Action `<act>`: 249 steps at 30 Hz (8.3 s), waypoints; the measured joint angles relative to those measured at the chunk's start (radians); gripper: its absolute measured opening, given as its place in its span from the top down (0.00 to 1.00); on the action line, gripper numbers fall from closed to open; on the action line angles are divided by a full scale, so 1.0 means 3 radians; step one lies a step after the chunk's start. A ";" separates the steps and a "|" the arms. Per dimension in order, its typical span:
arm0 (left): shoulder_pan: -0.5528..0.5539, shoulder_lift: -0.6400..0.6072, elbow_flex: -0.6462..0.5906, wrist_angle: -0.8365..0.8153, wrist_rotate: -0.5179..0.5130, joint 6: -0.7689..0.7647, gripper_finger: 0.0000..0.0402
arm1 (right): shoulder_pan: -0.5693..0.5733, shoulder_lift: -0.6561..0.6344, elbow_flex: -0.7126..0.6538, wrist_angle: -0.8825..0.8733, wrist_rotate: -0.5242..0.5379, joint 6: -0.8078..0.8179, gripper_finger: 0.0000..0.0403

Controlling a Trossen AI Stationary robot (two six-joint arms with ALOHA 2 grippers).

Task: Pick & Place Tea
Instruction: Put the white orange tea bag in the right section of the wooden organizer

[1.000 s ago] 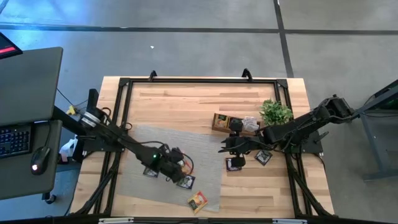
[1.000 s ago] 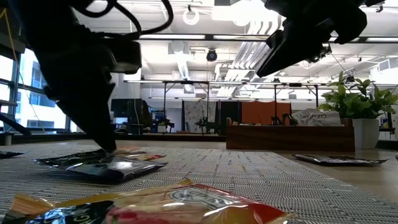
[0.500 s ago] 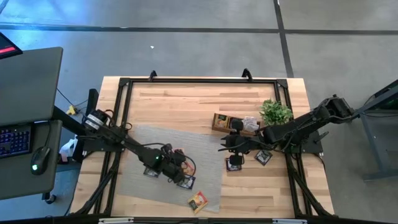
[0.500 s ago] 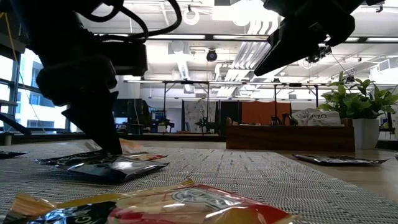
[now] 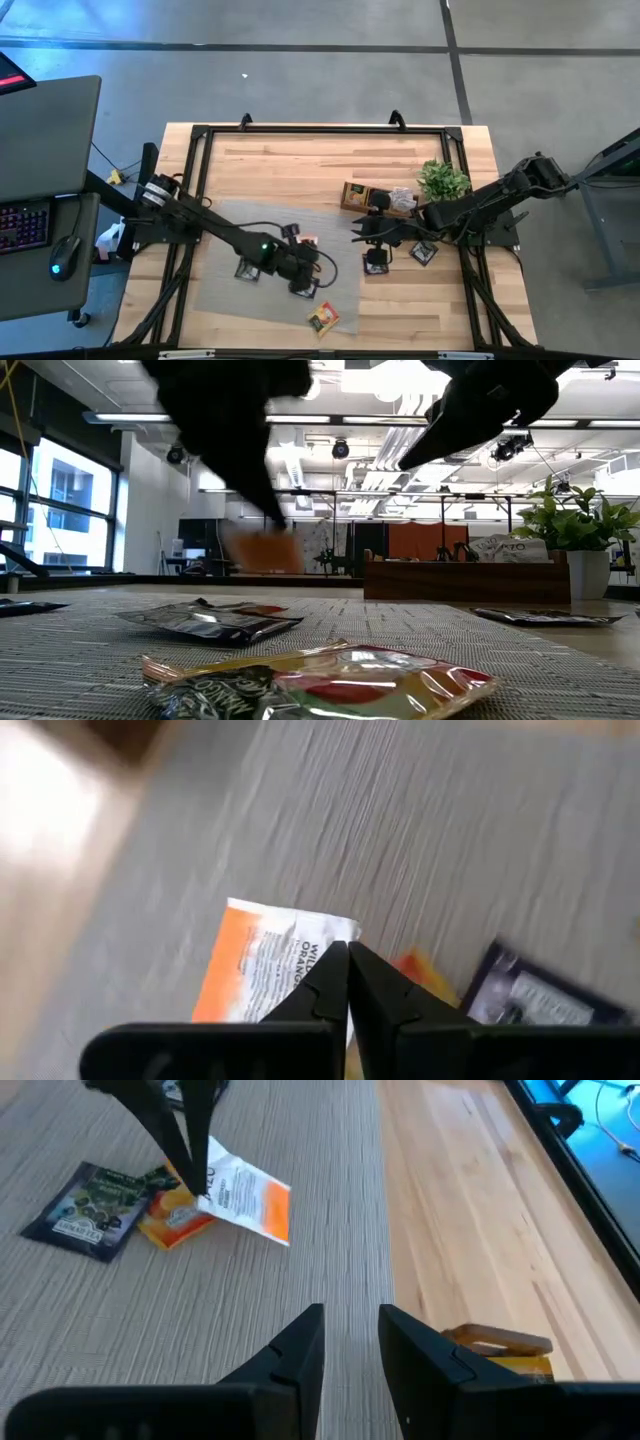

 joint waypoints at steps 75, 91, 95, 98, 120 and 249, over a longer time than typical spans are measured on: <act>0.0200 0.0029 0.0411 0.0162 0.0541 0.5173 1.00 | -0.1629 0.1235 0.0001 0.1573 -0.4223 -0.0140 0.77; 0.0234 0.0086 0.0411 0.0155 0.0129 0.5433 1.00 | -0.1570 0.1235 0.0001 0.1522 -0.4357 0.0098 0.78; 0.0246 0.0086 0.0411 0.0146 0.0273 0.5432 1.00 | -0.1516 0.1235 0.0001 0.1530 -0.4355 -0.0055 0.82; 0.0245 0.0086 0.0411 0.0140 0.0463 0.5457 1.00 | -0.1502 0.1235 0.0001 0.1532 -0.4352 -0.0088 0.86; 0.0245 0.0086 0.0411 0.0466 0.0216 0.5184 1.00 | -0.1348 0.1235 0.0001 0.1353 -0.4248 -0.0245 0.95; 0.0245 -0.1151 0.0409 -0.0220 -0.0663 0.0968 1.00 | -0.0828 -0.1846 -0.1266 -0.0956 0.0735 0.1277 0.99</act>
